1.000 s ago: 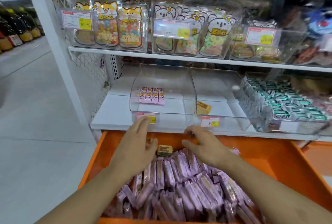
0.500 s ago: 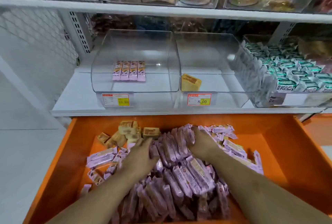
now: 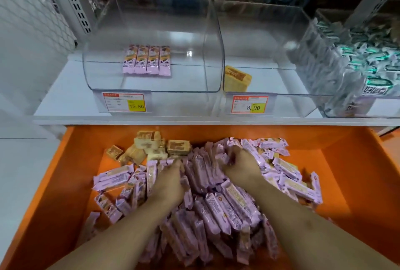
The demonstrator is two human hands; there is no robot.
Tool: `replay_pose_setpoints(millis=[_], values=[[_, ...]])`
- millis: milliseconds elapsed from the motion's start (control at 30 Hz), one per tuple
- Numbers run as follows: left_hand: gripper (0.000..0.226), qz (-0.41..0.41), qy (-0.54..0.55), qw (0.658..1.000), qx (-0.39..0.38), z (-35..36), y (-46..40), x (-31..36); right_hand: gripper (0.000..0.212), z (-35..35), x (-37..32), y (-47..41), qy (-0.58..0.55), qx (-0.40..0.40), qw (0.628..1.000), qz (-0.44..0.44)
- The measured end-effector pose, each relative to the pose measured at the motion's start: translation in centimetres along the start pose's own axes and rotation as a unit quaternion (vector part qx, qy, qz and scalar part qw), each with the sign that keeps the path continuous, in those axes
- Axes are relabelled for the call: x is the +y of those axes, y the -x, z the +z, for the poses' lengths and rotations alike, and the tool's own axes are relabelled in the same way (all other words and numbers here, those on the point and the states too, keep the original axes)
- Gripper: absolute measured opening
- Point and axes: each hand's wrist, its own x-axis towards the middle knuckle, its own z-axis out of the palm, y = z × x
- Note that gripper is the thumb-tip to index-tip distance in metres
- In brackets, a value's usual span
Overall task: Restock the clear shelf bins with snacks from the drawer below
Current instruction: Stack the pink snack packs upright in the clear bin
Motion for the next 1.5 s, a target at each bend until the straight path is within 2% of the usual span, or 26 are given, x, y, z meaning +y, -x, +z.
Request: replay_pose_setpoints(millis=[100, 233, 400, 500, 567, 633, 700, 767, 900, 1000, 1100, 1267, 1333, 1500], values=[[0.038, 0.006, 0.064, 0.998, 0.010, -1.9, 1.8, 0.6, 0.035, -1.4, -1.5, 1.8, -0.041, 0.001, 0.999, -0.014], [0.051, 0.034, 0.172, 0.985, 0.003, -6.8, 3.9, 2.0, 0.036, -4.1, -4.6, 4.4, -0.038, -0.053, 0.996, -0.057], [0.057, 0.084, 0.221, 0.971, -0.028, -14.8, 8.2, 4.5, 0.053, -8.9, -9.6, 8.3, -0.101, -0.064, 0.989, -0.089], [0.056, 0.088, 0.311, 0.946, -0.017, -18.0, 10.8, 5.8, 0.044, -11.2, -11.9, 10.6, -0.173, -0.084, 0.975, -0.110], [0.051, 0.086, 0.358, 0.930, -0.014, -19.4, 12.3, 6.5, 0.034, -12.0, -12.9, 12.0, -0.238, -0.119, 0.955, -0.132], [0.035, 0.091, 0.384, 0.919, 0.002, -20.2, 13.4, 6.8, 0.035, -12.5, -13.6, 13.2, -0.283, -0.132, 0.939, -0.144], [0.018, 0.075, 0.445, 0.892, 0.012, -20.3, 14.3, 7.1, 0.036, -12.7, -14.4, 14.1, -0.307, -0.116, 0.932, -0.152], [0.010, 0.058, 0.493, 0.868, -0.004, -20.1, 15.0, 7.6, 0.034, -12.5, -15.1, 14.5, -0.331, -0.092, 0.926, -0.153], [0.015, 0.059, 0.493, 0.867, -0.041, -19.9, 14.7, 8.3, 0.038, -11.9, -16.4, 14.4, -0.365, -0.071, 0.915, -0.155], [0.038, 0.051, 0.510, 0.858, -0.040, -20.2, 13.9, 8.3, 0.029, -12.2, -16.5, 13.3, -0.424, -0.081, 0.892, -0.136], [0.060, 0.054, 0.503, 0.862, -0.030, -20.4, 13.0, 8.2, 0.033, -12.6, -16.6, 12.7, -0.446, -0.102, 0.880, -0.126], [0.045, 0.045, 0.523, 0.851, -0.004, -21.3, 12.1, 8.7, 0.038, -12.8, -17.0, 12.6, -0.366, -0.073, 0.916, -0.149], [0.049, 0.048, 0.525, 0.850, -0.002, -22.0, 11.9, 8.8, 0.041, -12.9, -17.2, 12.7, -0.361, -0.063, 0.918, -0.151], [0.026, 0.043, 0.530, 0.847, -0.007, -22.4, 12.0, 9.0, 0.037, -12.8, -17.5, 12.9, -0.341, -0.047, 0.922, -0.179]])
